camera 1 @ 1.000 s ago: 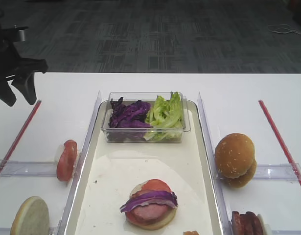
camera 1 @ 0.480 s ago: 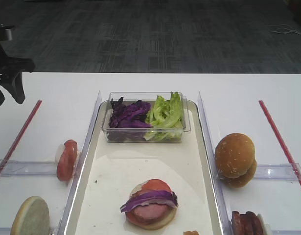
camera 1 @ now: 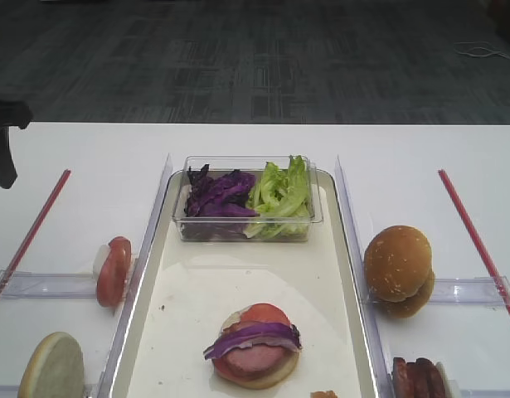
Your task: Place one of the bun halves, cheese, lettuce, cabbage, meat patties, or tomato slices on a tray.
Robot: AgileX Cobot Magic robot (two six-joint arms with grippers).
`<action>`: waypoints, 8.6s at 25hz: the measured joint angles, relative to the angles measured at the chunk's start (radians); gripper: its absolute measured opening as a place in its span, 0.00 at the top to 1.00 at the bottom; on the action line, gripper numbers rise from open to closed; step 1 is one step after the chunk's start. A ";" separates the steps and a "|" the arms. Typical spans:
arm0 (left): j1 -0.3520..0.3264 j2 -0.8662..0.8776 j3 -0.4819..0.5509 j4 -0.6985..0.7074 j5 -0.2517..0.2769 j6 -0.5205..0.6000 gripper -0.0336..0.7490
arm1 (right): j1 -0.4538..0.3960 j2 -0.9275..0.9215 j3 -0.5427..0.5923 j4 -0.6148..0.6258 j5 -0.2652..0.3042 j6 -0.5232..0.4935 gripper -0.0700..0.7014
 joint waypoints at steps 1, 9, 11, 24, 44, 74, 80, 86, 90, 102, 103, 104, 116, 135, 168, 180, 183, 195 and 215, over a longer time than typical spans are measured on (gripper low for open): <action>0.000 -0.019 0.017 0.000 0.000 0.000 0.49 | 0.000 0.000 0.000 0.000 0.000 0.000 0.39; 0.000 -0.183 0.172 0.002 0.001 0.014 0.49 | 0.000 0.000 0.000 0.000 0.000 0.000 0.39; 0.000 -0.224 0.204 0.002 0.001 0.014 0.49 | 0.000 0.000 0.000 0.000 0.000 0.000 0.39; 0.000 -0.569 0.417 0.002 -0.002 0.041 0.49 | 0.000 0.000 0.000 0.000 0.000 0.000 0.39; 0.000 -0.993 0.692 0.005 0.017 0.046 0.49 | 0.000 0.000 0.000 0.000 0.000 0.000 0.39; 0.002 -1.270 0.859 -0.001 -0.058 0.046 0.49 | 0.000 0.000 0.000 0.000 0.000 -0.003 0.39; 0.002 -1.270 0.859 -0.001 -0.058 0.046 0.49 | 0.000 0.000 0.000 0.000 -0.002 -0.003 0.39; -0.024 -1.331 0.860 -0.001 -0.059 0.046 0.49 | 0.000 0.000 0.000 0.000 -0.002 -0.003 0.39; -0.028 -1.397 0.860 -0.001 -0.059 0.046 0.49 | 0.000 0.000 0.000 0.000 -0.002 -0.003 0.39; -0.030 -1.550 0.860 -0.001 -0.058 0.046 0.49 | 0.000 0.000 0.000 0.000 -0.002 -0.003 0.39; -0.030 -1.561 0.860 -0.001 -0.058 0.046 0.49 | 0.000 0.000 0.000 0.000 -0.002 -0.003 0.39; -0.030 -1.569 0.860 -0.001 -0.058 0.046 0.49 | 0.000 0.000 0.000 0.000 -0.002 -0.003 0.39; -0.040 -1.666 0.861 -0.001 -0.052 0.045 0.49 | 0.000 0.000 0.000 0.002 -0.002 -0.003 0.39; -0.040 -1.690 0.868 0.006 -0.050 0.004 0.50 | 0.000 0.000 0.000 0.002 -0.002 -0.003 0.39; -0.040 -1.694 0.868 0.008 -0.050 -0.008 0.50 | 0.000 0.000 0.000 0.002 0.000 0.000 0.39; -0.040 -1.694 0.868 0.008 -0.050 -0.008 0.50 | 0.000 0.000 0.000 0.002 0.000 0.000 0.39; -0.040 -1.694 0.868 0.008 -0.050 -0.008 0.50 | 0.000 0.000 0.000 0.002 0.000 0.000 0.39; -0.040 -1.694 0.868 0.008 -0.050 -0.008 0.51 | 0.000 0.000 0.000 0.002 0.000 0.000 0.39; -0.040 -1.694 0.868 0.008 -0.050 -0.008 0.51 | 0.000 0.000 0.000 0.002 0.000 0.000 0.39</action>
